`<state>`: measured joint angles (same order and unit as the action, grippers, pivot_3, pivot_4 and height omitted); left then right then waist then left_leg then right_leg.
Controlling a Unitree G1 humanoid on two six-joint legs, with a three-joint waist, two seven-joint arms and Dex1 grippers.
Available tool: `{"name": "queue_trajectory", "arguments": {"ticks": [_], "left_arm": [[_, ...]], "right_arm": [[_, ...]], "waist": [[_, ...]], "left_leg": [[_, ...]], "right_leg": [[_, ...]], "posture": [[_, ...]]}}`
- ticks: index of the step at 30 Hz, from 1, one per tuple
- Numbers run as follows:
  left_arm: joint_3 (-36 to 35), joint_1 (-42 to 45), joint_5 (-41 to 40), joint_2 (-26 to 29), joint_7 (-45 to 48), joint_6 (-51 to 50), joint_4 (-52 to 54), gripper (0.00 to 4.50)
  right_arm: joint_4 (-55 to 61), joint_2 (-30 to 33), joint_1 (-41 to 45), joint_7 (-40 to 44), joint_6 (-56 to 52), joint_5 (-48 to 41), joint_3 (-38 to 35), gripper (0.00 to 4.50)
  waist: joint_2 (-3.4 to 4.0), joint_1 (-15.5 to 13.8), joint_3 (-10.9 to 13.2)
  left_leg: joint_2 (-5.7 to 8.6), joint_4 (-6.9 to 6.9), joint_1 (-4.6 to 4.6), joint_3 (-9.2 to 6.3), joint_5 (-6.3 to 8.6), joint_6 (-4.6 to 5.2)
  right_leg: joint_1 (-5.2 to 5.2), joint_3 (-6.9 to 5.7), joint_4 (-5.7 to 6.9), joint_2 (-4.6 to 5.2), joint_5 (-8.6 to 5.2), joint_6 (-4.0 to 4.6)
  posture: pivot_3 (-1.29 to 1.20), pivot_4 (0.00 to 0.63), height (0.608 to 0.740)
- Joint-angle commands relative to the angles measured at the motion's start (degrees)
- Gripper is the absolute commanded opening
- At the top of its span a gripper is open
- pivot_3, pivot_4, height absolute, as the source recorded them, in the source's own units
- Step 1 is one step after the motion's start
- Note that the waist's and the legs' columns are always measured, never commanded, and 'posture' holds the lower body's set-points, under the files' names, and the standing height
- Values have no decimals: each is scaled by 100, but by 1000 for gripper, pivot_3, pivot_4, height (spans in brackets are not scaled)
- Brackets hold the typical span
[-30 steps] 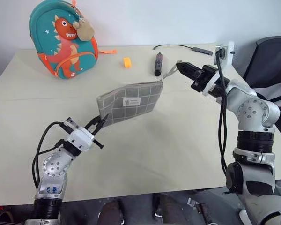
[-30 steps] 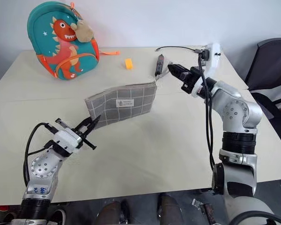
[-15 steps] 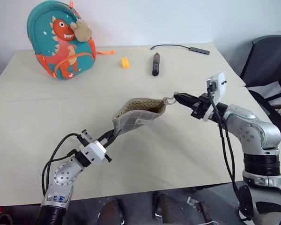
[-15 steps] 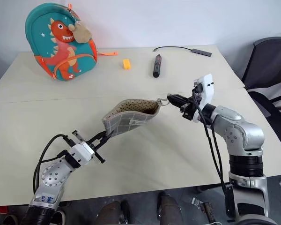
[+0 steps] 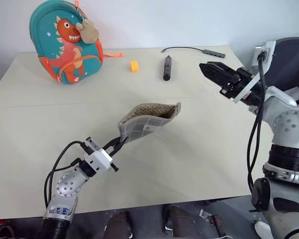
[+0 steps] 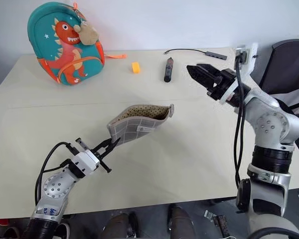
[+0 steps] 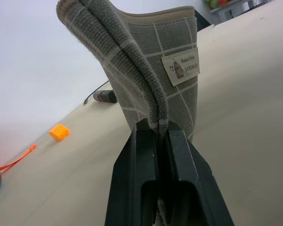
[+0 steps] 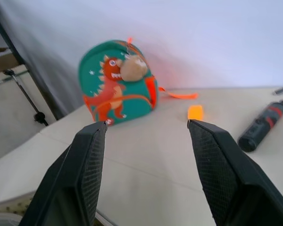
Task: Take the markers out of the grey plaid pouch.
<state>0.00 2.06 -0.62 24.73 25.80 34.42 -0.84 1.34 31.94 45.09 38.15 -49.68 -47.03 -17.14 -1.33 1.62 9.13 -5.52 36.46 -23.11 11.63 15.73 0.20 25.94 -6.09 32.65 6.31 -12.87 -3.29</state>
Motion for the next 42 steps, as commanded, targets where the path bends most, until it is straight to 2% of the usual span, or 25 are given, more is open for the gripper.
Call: {"name": "queue_trajectory", "arguments": {"ticks": [1, 7, 8, 10, 15, 18, 22, 34, 38, 42], "left_arm": [[-20, 3, -93, -3, 12, 34, 73, 0], [0, -34, -92, -7, 15, 46, 87, 0], [2, -38, -90, -7, 15, 48, 89, 0], [13, -38, -71, -5, 17, 70, 79, 0], [30, -25, -38, 0, 17, 112, 63, 0], [40, -26, -40, 12, 31, 122, 59, 0], [42, -52, -18, 15, 17, 153, 51, 0], [100, -26, 15, -3, 23, 165, 24, 0], [98, -25, 5, 4, 11, 161, 24, 0], [98, -53, 9, 3, 3, 163, 24, 0]], "right_arm": [[808, 313, -85, 596, 110, 208, 761, 2863], [998, 449, -150, 1083, 1185, 1418, 1931, 2863], [976, 450, -131, 1166, 1323, 1540, 2026, 2457], [843, 494, -75, 1344, 1853, 1979, 2267, 1970], [412, 463, 82, 1631, 2872, 2767, 2601, 1970], [217, 406, 104, 1712, 3073, 2941, 2632, 1364], [61, 457, 41, 1950, 3584, 3420, 2925, 18], [-529, 352, 216, 1828, 5167, 5332, 3842, 18], [-695, 401, 281, 2086, 5194, 5554, 4000, 18], [-572, 246, 285, 2360, 4502, 5517, 4015, 18]], "waist": [[1, 1, 0], [1, 13, -1], [1, 10, -1], [1, 7, -1], [1, 5, -1], [0, 5, -2], [0, 6, -2], [1, 24, -1], [1, 18, -1], [1, 15, -1]], "left_leg": [[-1, 0, 0, 0, 0, 0], [0, 1, 2, 2, -1, 0], [0, 2, 2, 2, -1, 0], [1, 2, 1, 2, -1, 0], [4, 2, -1, 4, 0, -1], [5, 4, 0, 4, 0, -1], [3, 9, 0, 4, 0, -1], [-5, 42, -1, 5, 2, -4], [-8, 48, -1, 5, 2, -5], [-8, 50, -1, 5, 2, -5]], "right_leg": [[0, 0, 0, 0, 0, -1], [1, 1, 3, 0, -1, 1], [2, 1, 3, 1, -2, 3], [2, 1, 2, 1, -2, 4], [4, 0, 0, 1, -1, 1], [4, 0, 5, 2, -1, 1], [6, 1, 14, 2, -1, 2], [6, 2, 34, 1, -11, 19], [6, 3, 40, 0, -25, 44], [6, 3, 42, 1, -26, 44]], "posture": [[0, 150, 740], [0, 150, 740], [0, 150, 740], [0, 150, 740], [0, 150, 740], [0, 150, 740], [0, 150, 740], [0, 150, 740], [0, 150, 740], [0, 150, 740]]}}
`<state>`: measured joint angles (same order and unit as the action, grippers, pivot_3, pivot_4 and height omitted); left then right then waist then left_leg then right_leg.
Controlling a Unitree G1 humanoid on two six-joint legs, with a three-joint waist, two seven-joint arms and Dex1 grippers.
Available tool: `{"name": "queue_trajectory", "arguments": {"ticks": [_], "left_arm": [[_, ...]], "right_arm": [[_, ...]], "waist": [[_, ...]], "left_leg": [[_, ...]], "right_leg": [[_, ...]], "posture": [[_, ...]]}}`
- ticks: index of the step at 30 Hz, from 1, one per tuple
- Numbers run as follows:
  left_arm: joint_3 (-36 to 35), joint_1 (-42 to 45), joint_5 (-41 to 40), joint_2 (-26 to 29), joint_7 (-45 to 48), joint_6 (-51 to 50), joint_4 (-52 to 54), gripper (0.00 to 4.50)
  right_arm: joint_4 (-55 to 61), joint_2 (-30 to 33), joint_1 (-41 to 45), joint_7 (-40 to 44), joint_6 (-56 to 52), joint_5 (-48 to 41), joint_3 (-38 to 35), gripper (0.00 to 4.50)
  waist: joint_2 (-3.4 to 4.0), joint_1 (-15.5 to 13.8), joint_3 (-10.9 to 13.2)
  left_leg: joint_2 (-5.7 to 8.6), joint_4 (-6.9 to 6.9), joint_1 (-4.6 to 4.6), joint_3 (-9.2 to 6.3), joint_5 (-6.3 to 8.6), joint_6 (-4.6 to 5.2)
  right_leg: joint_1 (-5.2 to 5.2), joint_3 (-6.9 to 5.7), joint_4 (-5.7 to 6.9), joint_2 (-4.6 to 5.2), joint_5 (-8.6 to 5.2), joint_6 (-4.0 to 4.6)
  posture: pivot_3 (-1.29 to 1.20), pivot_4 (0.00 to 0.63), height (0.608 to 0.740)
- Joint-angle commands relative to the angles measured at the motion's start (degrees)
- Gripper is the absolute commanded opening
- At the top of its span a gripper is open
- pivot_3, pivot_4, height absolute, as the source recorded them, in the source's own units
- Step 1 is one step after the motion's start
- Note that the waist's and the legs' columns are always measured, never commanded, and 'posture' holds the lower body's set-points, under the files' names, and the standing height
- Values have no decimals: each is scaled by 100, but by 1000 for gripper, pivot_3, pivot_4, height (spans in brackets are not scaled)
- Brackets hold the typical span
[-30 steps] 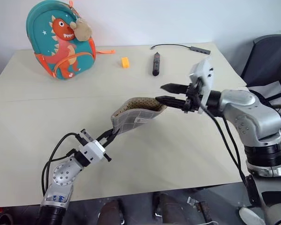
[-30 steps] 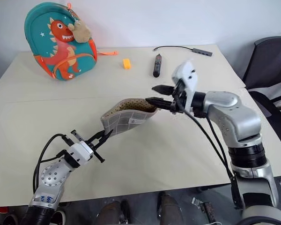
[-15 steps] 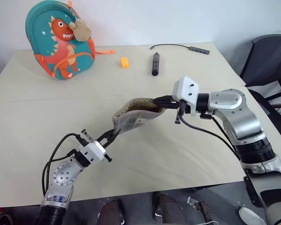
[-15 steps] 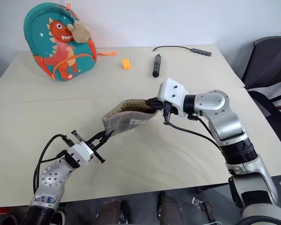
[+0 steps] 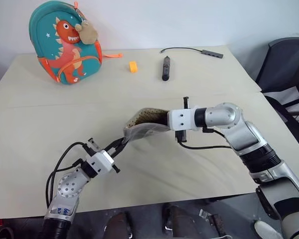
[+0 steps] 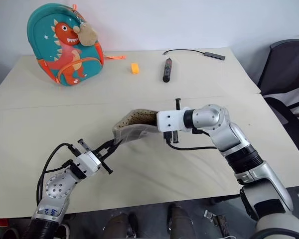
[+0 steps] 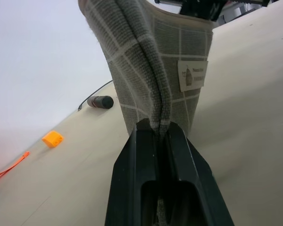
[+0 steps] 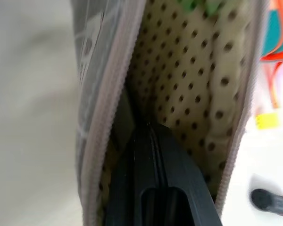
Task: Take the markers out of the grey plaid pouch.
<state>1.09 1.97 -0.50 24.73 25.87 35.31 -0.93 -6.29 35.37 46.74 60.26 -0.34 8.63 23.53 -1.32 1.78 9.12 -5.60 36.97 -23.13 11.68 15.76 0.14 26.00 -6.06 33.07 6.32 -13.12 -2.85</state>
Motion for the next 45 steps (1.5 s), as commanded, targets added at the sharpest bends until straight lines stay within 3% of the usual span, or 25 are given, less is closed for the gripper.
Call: {"name": "queue_trajectory", "arguments": {"ticks": [1, 4, 12, 35, 38, 41, 45], "left_arm": [[-10, -52, -1, 1, -7, 72, 36, 0], [-10, -70, 7, -1, -12, 81, 35, 0], [-9, -96, -15, -6, -4, 82, 30, 0], [-30, -107, 2, -19, -41, 65, 52, 0], [-32, -118, 4, -17, -45, 56, 77, 0], [-29, -127, -2, -14, -39, 50, 88, 0], [-15, -134, -10, -16, -27, 43, 92, 0]], "right_arm": [[205, -136, 137, 169, -471, -47, -48, 18], [190, -286, 238, 131, -717, -86, -151, 616], [167, -322, 379, 49, -617, 117, -87, 3219], [-680, -862, 512, -149, -125, 853, 350, 3219], [-617, -957, 483, -103, -258, 771, 292, 2608], [-548, -1016, 483, -102, -306, 760, 274, 1633], [-502, -1166, 568, -222, -337, 801, 261, 1633]], "waist": [[0, -1, 0], [0, 12, 0], [0, 4, 0], [-2, 55, -1], [-2, 76, -1], [-2, 103, -1], [-2, 139, -1]], "left_leg": [[0, 2, 0, 0, 0, 0], [-1, 8, 0, 1, 0, 0], [-4, 10, 0, 3, -1, -2], [-5, 13, 1, 8, -1, -5], [-6, 12, 1, 7, -2, -6], [-5, 11, 0, 7, -2, -6], [-5, 11, 0, 7, -2, -6]], "right_leg": [[0, 0, 2, 1, 0, 0], [4, 4, 16, 1, 0, 0], [14, 6, 30, 0, -4, 8], [18, 7, 41, -1, -3, 5], [18, 7, 42, -1, -2, 4], [20, 7, 43, -1, -1, 2], [20, 7, 44, -1, -1, 2]], "posture": [[0, 150, 740], [0, 150, 740], [0, 150, 740], [0, 150, 740], [0, 150, 740], [0, 150, 740], [0, 150, 740]]}}
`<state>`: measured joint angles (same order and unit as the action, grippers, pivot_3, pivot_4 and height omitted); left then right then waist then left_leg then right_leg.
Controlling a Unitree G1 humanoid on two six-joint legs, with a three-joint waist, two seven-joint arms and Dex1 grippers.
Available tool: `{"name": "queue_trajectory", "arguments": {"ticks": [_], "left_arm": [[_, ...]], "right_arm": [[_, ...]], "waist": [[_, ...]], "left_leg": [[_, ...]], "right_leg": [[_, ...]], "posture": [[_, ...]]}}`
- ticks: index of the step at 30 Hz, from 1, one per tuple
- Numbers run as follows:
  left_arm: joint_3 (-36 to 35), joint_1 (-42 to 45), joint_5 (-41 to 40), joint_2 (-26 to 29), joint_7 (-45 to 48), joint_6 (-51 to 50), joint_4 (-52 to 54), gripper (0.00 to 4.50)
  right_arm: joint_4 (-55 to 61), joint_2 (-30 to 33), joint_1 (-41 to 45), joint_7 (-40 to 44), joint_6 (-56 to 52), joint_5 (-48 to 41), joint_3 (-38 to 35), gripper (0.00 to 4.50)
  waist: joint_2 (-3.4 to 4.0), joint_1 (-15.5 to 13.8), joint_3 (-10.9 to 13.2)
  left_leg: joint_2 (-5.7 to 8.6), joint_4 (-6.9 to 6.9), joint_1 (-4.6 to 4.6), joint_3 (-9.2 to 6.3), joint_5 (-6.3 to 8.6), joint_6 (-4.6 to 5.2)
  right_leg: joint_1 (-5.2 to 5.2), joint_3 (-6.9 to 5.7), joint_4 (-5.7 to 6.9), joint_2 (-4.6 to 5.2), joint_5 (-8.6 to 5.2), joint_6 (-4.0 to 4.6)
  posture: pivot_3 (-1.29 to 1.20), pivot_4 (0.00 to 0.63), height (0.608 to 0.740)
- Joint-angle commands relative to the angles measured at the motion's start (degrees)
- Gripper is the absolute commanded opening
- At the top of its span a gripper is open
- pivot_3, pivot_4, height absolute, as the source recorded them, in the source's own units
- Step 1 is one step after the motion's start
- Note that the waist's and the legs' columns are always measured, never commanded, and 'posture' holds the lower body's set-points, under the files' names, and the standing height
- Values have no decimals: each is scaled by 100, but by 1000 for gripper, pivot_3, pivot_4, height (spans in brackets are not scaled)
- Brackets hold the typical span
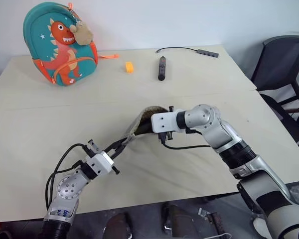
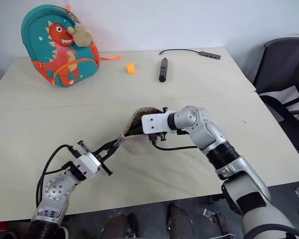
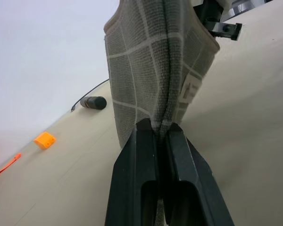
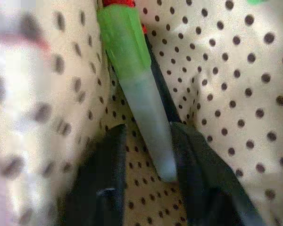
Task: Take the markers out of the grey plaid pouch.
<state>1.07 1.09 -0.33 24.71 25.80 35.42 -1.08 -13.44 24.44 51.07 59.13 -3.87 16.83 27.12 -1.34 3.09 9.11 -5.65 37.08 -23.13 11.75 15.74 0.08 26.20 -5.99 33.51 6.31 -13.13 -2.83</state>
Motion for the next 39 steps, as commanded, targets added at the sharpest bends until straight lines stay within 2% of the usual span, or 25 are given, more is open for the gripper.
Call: {"name": "queue_trajectory", "arguments": {"ticks": [1, 13, 23, 28, 34, 39], "left_arm": [[-12, -45, -25, -16, -20, 33, 105, 0], [-4, -63, -40, -10, -3, 11, 144, 0], [12, -76, -39, -5, 14, -25, 194, 0], [14, -95, -52, -6, 21, -50, 219, 0], [5, -125, -57, -14, 8, -78, 251, 0], [-23, -145, -73, -6, -1, -97, 264, 0]], "right_arm": [[201, -108, 152, -136, 4, -2, -100, 1633], [-160, -166, 220, -519, 191, 731, 234, 1633], [-347, -451, 128, -528, -72, 762, 200, 1633], [-361, -552, 109, -544, -160, 675, 126, 490], [90, -479, -15, -217, -447, 202, -174, 447], [917, -49, -12, 294, -1071, -264, -597, 447]], "waist": [[0, 10, 0], [0, 15, 0], [-1, 26, -1], [-6, 29, -4], [-10, 20, -6], [-10, 11, -6]], "left_leg": [[0, 0, 0, 0, 0, 0], [0, -2, -2, 1, -1, -2], [-1, -1, -2, 4, -2, -4], [-2, -2, -1, 4, -2, -5], [-3, -2, -1, 4, -2, -7], [-2, -3, -5, 4, -2, -7]], "right_leg": [[0, 0, 1, 0, 0, 0], [5, 0, 2, 0, 0, 1], [9, 3, 6, -1, 0, 0], [11, 4, 9, -2, 0, 0], [11, 4, 9, -2, 0, 1], [15, 2, 9, 0, 0, 0]], "posture": [[0, 150, 740], [0, 150, 740], [0, 150, 740], [0, 150, 740], [0, 150, 740], [0, 150, 740]]}}
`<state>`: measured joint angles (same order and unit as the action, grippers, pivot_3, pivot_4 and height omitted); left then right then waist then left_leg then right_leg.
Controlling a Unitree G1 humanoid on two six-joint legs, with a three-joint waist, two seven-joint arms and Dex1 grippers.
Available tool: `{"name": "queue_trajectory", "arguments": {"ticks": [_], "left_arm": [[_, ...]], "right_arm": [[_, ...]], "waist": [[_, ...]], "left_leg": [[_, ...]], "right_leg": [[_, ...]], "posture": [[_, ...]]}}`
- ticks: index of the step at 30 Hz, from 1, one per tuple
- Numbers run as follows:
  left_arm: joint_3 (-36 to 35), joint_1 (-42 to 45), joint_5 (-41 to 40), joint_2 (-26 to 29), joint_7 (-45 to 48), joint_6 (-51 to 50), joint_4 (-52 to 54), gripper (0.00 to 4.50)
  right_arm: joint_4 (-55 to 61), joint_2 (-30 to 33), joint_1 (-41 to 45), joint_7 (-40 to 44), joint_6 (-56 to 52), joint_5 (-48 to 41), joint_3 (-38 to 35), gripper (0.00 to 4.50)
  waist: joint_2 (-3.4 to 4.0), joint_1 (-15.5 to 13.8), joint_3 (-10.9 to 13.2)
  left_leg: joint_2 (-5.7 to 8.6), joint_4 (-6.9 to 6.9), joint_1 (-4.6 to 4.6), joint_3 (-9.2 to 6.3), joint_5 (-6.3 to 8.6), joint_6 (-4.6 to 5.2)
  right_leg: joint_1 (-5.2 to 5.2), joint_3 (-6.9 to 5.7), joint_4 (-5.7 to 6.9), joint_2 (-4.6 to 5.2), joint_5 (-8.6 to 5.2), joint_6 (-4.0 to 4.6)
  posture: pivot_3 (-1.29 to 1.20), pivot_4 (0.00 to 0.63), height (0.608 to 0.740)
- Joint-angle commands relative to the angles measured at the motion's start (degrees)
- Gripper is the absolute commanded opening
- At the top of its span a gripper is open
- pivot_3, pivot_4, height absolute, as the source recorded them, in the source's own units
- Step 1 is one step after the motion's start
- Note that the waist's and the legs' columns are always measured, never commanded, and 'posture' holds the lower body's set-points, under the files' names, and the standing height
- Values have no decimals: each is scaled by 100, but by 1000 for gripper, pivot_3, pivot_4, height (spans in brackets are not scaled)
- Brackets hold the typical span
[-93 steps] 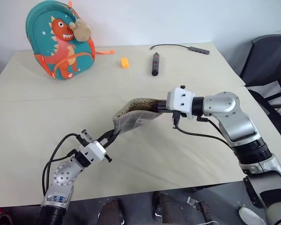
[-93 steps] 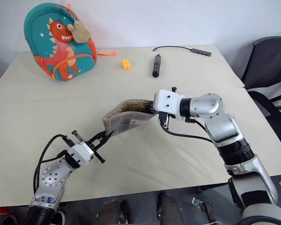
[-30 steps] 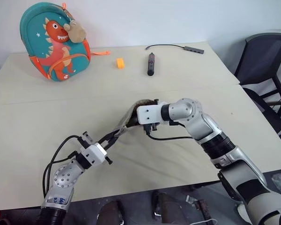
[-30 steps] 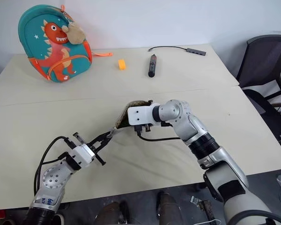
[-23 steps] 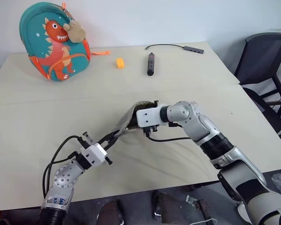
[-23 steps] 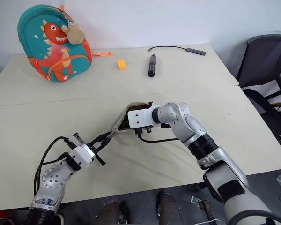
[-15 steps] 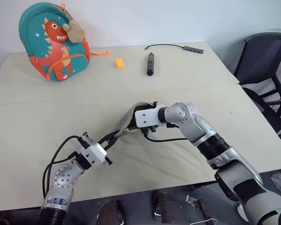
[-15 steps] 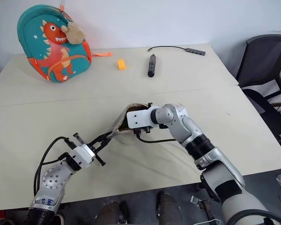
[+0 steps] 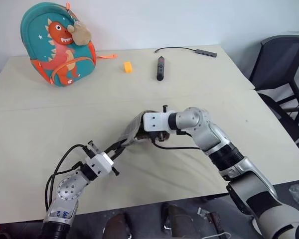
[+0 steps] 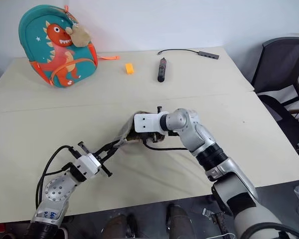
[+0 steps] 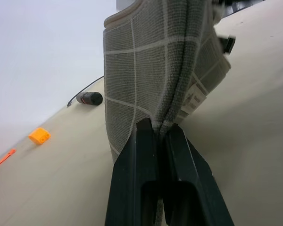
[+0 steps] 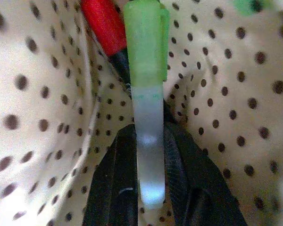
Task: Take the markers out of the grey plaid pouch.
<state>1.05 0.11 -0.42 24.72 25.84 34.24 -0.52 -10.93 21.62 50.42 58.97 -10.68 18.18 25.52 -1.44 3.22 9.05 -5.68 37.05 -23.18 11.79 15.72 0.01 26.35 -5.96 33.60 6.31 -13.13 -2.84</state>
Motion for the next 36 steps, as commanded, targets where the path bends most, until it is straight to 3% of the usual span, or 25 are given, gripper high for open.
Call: {"name": "queue_trajectory", "arguments": {"ticks": [1, 17, 21, 26, 30, 36], "left_arm": [[-25, -46, -67, -6, -6, 21, 206, 0], [-104, 33, -214, -28, -32, -64, 121, 0], [-148, 10, -225, -20, -43, -71, 133, 0], [-184, -16, -255, -28, -43, -76, 129, 0], [-153, -32, -220, -9, 6, 0, 100, 0], [-193, -21, -238, -25, -27, -6, 91, 0]], "right_arm": [[864, 342, 27, 448, -540, -505, -489, 447], [1883, 1456, 183, 1021, -1576, -1581, -1181, 446], [2394, 1525, 61, 1248, -2925, -2829, -1922, 446], [2305, 1633, -80, 937, -3570, -3497, -2528, 446], [2259, 1486, -265, 552, -4699, -4349, -3163, 446], [1967, 2577, -1217, 899, -5230, -4651, -3011, 446]], "waist": [[0, -6, 0], [-1, -18, 0], [-1, -20, 0], [-2, -20, 0], [-3, -18, 0], [-2, -105, 0]], "left_leg": [[0, 0, 0, 0, 0, 0], [2, -3, -1, 0, 2, 1], [1, -4, -2, -1, 2, 1], [2, -1, -1, -3, 2, 2], [2, -6, -2, -3, 3, 2], [9, -10, -5, -3, 6, 6]], "right_leg": [[0, 0, -1, 0, -1, 1], [0, 0, -13, 2, -7, 12], [1, 0, -14, 1, -8, 14], [-1, 1, -14, 3, -8, 14], [-2, 2, -20, 2, -8, 14], [-1, 2, -27, 6, -10, 16]], "posture": [[0, 150, 740], [0, 150, 740], [0, 150, 740], [0, 150, 740], [0, 150, 740], [0, 150, 740]]}}
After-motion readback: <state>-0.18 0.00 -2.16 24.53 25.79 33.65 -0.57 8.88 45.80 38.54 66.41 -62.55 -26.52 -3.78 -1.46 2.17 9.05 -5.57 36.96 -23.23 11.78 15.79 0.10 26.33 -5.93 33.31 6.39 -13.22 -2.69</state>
